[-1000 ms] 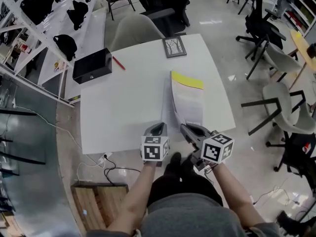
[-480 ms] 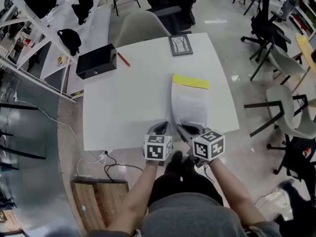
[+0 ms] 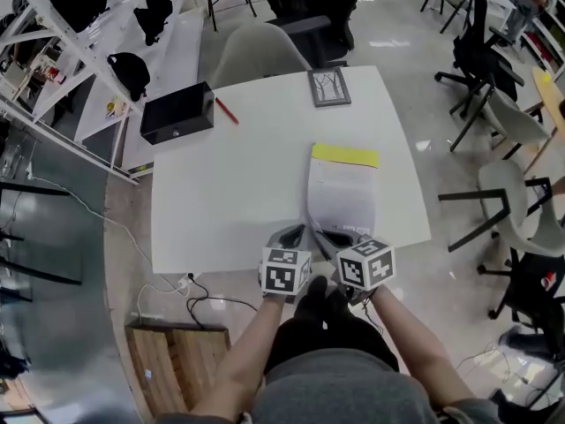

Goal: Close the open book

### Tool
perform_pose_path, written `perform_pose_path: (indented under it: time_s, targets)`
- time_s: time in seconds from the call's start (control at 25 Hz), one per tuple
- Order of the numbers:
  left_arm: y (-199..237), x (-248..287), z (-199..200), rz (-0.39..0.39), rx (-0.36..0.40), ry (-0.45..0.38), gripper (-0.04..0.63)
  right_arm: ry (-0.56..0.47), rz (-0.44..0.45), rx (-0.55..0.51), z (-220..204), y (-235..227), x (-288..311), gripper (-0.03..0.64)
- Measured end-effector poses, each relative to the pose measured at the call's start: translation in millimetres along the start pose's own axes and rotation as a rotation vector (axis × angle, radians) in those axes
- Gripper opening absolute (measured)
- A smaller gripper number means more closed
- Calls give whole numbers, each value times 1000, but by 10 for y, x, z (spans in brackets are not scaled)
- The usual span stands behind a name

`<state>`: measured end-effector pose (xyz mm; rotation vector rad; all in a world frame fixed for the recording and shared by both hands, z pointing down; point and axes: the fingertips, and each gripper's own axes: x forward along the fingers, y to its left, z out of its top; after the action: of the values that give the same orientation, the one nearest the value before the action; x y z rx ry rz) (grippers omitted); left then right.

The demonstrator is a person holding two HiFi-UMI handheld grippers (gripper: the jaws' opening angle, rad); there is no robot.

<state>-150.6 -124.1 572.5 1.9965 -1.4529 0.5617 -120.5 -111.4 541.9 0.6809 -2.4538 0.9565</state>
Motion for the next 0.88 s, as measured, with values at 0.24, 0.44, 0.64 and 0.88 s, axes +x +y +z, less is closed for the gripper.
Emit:
perform_pose_path:
  time_s: [0.24,0.44,0.64,0.88]
  targets:
    - [11,10,17,-9,-8,-11,6,33,-11,-3,-34,-23,54,12]
    - [0,13,12,-9,-5,-9,6,60,-11,-13,-79,-26,108,14]
    - [6,5,16,-12,-9,-2,6,80,-15,-14,-107,-36,147,17]
    - [67,-22,44,14,5,-9,6,95,-20,-28,-153,-44,174,26]
